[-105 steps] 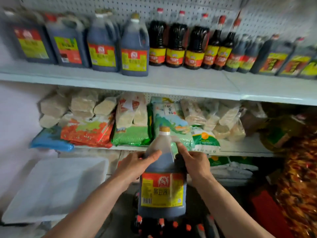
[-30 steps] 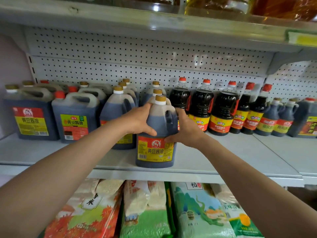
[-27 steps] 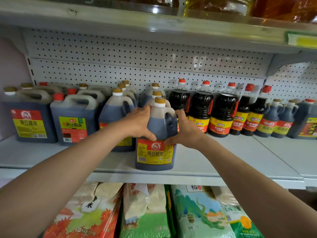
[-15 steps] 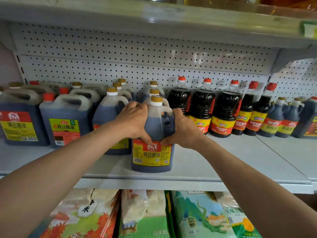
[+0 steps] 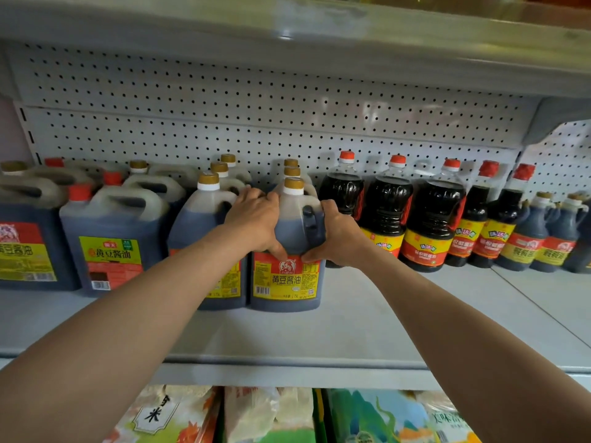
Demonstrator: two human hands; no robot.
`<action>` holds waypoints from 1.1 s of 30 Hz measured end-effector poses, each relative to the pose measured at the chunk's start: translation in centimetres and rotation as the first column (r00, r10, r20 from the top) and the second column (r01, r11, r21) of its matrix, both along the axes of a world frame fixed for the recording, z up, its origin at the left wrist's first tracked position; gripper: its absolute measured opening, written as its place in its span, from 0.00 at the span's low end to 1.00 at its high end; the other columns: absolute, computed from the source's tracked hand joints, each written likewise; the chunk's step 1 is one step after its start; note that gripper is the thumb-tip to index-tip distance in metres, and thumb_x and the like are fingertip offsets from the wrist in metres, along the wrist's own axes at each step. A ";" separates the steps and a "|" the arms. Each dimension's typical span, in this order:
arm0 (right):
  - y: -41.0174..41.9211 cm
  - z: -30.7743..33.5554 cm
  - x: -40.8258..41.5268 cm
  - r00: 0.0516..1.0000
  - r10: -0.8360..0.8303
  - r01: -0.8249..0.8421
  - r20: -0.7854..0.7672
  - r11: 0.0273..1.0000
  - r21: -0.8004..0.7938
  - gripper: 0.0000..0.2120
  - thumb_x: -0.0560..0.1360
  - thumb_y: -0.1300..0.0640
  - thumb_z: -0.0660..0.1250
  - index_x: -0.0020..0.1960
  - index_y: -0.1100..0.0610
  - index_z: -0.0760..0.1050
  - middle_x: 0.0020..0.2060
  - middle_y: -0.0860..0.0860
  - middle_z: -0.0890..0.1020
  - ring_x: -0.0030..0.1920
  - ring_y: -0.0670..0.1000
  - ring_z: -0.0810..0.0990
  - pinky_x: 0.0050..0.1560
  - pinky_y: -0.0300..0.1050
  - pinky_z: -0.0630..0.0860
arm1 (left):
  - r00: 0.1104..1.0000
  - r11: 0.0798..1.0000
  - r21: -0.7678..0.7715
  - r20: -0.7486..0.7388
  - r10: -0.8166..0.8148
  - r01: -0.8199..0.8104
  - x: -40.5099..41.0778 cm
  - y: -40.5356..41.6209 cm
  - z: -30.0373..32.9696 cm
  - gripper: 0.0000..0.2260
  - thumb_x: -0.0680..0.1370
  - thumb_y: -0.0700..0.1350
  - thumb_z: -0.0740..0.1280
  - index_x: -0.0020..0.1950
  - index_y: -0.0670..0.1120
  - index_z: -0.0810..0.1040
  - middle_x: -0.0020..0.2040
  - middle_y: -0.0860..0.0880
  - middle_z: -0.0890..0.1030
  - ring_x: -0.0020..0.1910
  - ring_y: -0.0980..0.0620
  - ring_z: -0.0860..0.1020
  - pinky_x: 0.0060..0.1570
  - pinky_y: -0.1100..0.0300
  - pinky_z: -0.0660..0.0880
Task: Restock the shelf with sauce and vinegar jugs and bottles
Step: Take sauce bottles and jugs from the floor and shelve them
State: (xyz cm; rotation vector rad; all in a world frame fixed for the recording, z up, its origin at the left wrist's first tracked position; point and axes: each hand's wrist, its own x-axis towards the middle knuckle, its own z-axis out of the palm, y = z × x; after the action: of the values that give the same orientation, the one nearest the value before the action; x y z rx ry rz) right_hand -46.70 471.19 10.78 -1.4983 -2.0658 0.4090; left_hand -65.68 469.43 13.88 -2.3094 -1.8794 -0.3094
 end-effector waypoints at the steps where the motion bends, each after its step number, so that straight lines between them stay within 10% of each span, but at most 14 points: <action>1: 0.2 0.0 0.0 1.000 -0.001 0.001 0.003 1.000 -0.004 0.41 0.59 0.56 0.86 0.58 0.50 0.59 0.50 0.50 0.77 0.50 0.55 0.78 0.33 0.37 0.72 | 1.000 1.000 0.000 -0.002 0.001 -0.001 0.0 0.2 0.0 0.50 0.56 0.65 0.81 0.69 0.43 0.65 0.69 0.42 0.70 0.71 0.41 0.63 0.70 0.51 0.61; 13: -2.3 0.2 -0.6 0.991 -0.108 0.108 0.074 0.994 0.004 0.42 0.63 0.54 0.84 0.66 0.56 0.61 0.52 0.56 0.80 0.53 0.61 0.81 0.39 0.45 0.75 | 0.989 0.997 0.033 0.133 0.060 -0.065 0.5 -1.3 -1.3 0.54 0.63 0.55 0.82 0.78 0.43 0.55 0.81 0.40 0.50 0.80 0.40 0.51 0.76 0.50 0.55; 18: -6.0 -0.6 0.4 0.971 -0.194 0.182 0.136 0.979 0.096 0.39 0.69 0.47 0.79 0.71 0.55 0.61 0.56 0.59 0.81 0.53 0.61 0.82 0.43 0.49 0.74 | 0.961 0.976 0.191 0.274 0.048 -0.104 0.9 -4.6 -4.0 0.45 0.70 0.50 0.78 0.78 0.43 0.56 0.77 0.40 0.64 0.78 0.41 0.56 0.73 0.50 0.60; 33: -22.0 -3.6 9.5 0.877 -0.200 0.145 0.436 0.977 0.157 0.37 0.70 0.39 0.76 0.73 0.46 0.66 0.70 0.51 0.71 0.71 0.56 0.66 0.67 0.53 0.70 | 0.821 0.988 -0.085 0.550 0.153 -0.128 6.9 -20.6 -9.6 0.28 0.69 0.49 0.79 0.65 0.49 0.72 0.63 0.42 0.68 0.62 0.40 0.71 0.61 0.53 0.70</action>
State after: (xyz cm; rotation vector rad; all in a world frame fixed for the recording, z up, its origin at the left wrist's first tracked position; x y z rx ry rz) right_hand -37.24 449.17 7.19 -1.8139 -2.2195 -0.1509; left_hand -58.74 448.82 4.23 -2.2477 -2.3091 -1.0300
